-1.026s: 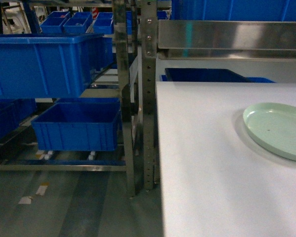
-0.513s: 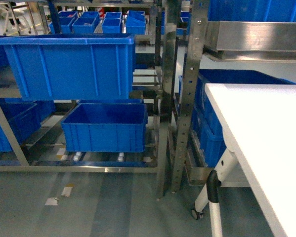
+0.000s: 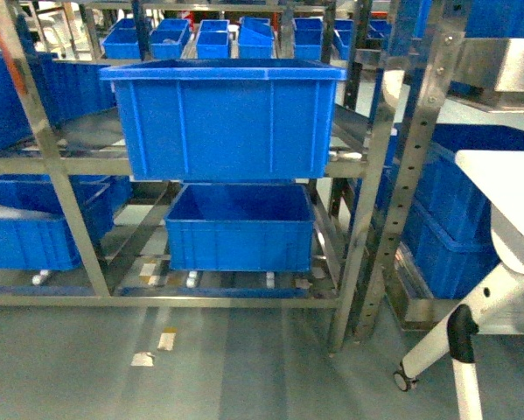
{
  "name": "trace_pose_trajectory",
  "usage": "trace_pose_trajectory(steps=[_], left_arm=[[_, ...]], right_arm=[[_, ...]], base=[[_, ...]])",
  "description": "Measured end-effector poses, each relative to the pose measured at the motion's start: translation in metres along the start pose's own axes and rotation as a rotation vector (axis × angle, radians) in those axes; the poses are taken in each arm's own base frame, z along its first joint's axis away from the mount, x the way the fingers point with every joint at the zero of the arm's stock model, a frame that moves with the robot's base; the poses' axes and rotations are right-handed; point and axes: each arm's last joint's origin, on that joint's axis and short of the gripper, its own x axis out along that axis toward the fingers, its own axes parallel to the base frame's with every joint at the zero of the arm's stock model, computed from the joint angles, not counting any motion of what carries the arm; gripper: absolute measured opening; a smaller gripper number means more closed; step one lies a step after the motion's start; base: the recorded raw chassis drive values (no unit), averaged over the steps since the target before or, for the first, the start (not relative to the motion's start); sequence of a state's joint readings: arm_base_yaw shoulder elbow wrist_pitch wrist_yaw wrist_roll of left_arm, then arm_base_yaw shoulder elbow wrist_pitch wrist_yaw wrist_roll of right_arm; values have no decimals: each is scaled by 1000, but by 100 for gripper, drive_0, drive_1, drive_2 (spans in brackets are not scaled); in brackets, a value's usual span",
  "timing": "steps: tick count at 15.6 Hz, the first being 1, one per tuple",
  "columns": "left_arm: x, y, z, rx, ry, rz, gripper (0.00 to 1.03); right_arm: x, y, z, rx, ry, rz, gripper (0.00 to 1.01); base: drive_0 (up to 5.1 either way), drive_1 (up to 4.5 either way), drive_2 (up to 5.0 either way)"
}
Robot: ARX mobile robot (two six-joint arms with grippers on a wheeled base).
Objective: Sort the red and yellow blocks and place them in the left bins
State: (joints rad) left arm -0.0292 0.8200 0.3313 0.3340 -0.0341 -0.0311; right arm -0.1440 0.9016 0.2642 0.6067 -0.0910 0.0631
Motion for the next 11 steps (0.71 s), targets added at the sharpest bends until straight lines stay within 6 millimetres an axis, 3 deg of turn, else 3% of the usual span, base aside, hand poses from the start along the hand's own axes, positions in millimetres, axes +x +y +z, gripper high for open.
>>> trace_pose_trajectory(steps=[11], left_arm=[[0,0,0,0,1,1,22]], right_arm=[[0,0,0,0,1,2,28]], base=[[-491,249,249]])
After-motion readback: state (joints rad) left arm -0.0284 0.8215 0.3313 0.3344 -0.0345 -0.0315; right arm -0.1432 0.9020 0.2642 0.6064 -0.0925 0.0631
